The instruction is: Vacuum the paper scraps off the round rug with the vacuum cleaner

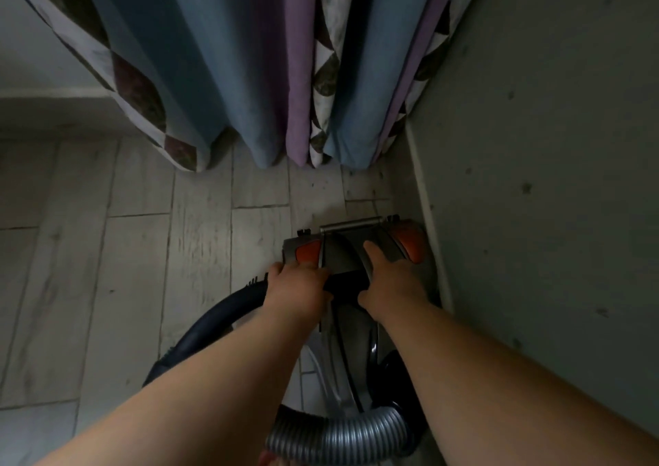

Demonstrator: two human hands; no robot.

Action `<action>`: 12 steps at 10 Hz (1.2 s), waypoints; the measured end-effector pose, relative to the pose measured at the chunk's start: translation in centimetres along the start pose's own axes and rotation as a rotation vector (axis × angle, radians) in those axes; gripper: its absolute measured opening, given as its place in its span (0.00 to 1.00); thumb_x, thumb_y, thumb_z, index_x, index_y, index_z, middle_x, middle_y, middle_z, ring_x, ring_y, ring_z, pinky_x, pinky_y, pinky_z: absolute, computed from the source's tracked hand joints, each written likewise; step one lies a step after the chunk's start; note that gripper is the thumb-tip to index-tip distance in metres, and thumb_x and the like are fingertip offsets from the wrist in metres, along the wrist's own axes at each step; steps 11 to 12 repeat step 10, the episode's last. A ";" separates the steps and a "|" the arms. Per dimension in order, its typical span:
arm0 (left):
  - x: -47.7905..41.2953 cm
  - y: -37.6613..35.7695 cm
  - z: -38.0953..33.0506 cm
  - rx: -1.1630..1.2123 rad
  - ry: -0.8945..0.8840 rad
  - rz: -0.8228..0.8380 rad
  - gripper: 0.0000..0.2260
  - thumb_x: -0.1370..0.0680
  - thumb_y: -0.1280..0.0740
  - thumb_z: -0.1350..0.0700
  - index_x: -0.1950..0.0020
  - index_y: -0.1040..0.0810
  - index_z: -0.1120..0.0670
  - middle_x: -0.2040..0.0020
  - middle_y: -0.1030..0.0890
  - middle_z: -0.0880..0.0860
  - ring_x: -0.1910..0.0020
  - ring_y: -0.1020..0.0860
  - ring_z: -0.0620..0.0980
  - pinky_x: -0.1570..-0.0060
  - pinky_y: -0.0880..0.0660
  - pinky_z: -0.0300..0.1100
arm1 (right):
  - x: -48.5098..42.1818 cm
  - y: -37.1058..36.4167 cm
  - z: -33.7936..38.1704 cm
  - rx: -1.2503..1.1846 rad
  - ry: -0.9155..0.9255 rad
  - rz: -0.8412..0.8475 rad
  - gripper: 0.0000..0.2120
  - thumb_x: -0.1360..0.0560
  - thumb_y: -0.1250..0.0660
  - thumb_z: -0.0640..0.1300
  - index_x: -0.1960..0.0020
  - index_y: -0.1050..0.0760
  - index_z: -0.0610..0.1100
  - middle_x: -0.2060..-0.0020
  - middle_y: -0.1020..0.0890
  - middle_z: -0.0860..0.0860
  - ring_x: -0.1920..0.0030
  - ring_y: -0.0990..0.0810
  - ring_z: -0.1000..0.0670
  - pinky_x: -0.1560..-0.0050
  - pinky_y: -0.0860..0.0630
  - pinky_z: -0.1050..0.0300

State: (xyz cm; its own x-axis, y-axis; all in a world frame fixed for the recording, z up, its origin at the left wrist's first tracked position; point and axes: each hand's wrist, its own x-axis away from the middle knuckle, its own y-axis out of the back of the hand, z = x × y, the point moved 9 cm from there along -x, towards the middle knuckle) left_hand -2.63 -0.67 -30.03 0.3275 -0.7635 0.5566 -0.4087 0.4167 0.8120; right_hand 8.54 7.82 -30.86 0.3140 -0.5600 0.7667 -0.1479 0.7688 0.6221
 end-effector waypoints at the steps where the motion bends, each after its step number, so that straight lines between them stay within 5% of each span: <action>1: -0.9 -1.0 0.2 0.015 -0.014 0.036 0.19 0.20 0.41 0.45 0.30 0.32 0.45 0.35 0.27 0.52 0.36 0.30 0.55 0.34 0.40 0.50 | -0.4 -0.3 -0.3 -0.006 -0.015 0.001 0.46 0.23 0.31 0.51 0.21 0.61 0.62 0.31 0.35 0.35 0.38 0.26 0.39 0.41 0.23 0.49; 4: -0.7 -0.9 -0.7 0.006 -0.001 0.115 0.24 0.20 0.39 0.51 0.25 0.40 0.50 0.28 0.34 0.52 0.27 0.40 0.53 0.27 0.54 0.56 | 0.8 -0.2 -0.2 0.011 -0.066 0.019 0.47 0.22 0.31 0.53 0.21 0.66 0.63 0.25 0.42 0.36 0.33 0.28 0.39 0.42 0.24 0.47; 7: 3.6 0.8 -1.7 0.039 0.024 0.063 0.30 0.20 0.40 0.55 0.22 0.51 0.52 0.22 0.47 0.51 0.23 0.50 0.51 0.26 0.55 0.55 | 6.0 3.3 1.2 0.206 0.056 -0.119 0.48 0.22 0.32 0.53 0.19 0.65 0.48 0.23 0.44 0.41 0.27 0.37 0.40 0.33 0.33 0.47; 10: 12.7 12.4 -3.4 0.091 0.022 -0.107 0.30 0.22 0.36 0.49 0.23 0.44 0.50 0.24 0.40 0.49 0.25 0.43 0.51 0.28 0.50 0.57 | 17.6 10.2 5.1 0.254 0.203 -0.241 0.41 0.23 0.33 0.50 0.19 0.53 0.48 0.26 0.37 0.42 0.29 0.34 0.39 0.31 0.34 0.45; 12: 12.7 12.4 -3.4 0.091 0.022 -0.107 0.30 0.22 0.36 0.49 0.23 0.44 0.50 0.24 0.40 0.49 0.25 0.43 0.51 0.28 0.50 0.57 | 17.6 10.2 5.1 0.254 0.203 -0.241 0.41 0.23 0.33 0.50 0.19 0.53 0.48 0.26 0.37 0.42 0.29 0.34 0.39 0.31 0.34 0.45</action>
